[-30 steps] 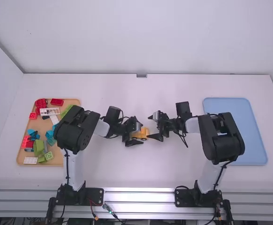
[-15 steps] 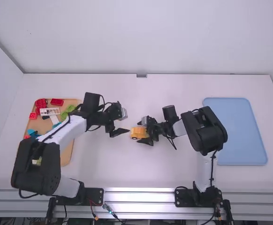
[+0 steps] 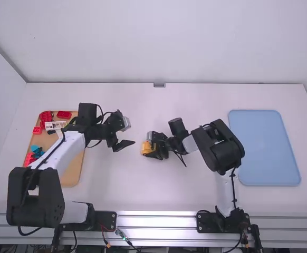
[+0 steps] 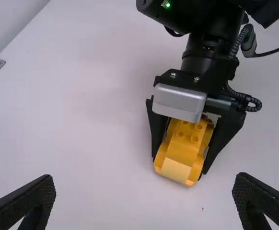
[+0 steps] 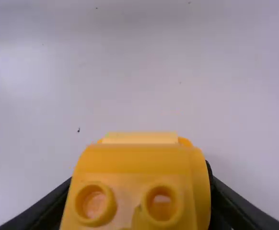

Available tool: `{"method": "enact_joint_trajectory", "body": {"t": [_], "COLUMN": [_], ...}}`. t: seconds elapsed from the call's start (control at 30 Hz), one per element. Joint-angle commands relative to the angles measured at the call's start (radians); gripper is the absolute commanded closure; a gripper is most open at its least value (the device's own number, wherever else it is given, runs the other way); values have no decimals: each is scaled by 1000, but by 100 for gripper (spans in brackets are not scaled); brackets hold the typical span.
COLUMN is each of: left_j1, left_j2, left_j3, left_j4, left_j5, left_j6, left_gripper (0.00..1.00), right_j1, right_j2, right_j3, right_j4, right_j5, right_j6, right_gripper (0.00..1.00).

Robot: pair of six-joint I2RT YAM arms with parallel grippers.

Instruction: Assemble lego blocks to make yellow taxi

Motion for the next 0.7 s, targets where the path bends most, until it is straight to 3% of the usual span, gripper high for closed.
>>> {"method": "enact_joint_trajectory", "body": {"t": [0.0,0.17,0.4,0.47,0.67], "left_j1": [0,0,-5,-6,-5], "left_j2": [-16,-16,-15,-13,2], "left_j3": [-19,-21,-50,-71,-122], "left_j4": [1,0,79,125,282], "left_j5": [15,16,23,23,21], "left_j6": [14,14,10,10,-60], "left_gripper": [1,1,1,1,1], "right_j1": [-3,-21,-165,-240,-531], "right_j2": [20,0,-209,-298,-495], "right_j3": [11,11,10,10,10], "right_j4": [-9,-16,-237,-338,-507], "right_j5": [25,-11,94,172,322], "right_j6": [13,13,-61,-105,-108], "right_gripper": [57,57,55,61,62]}}
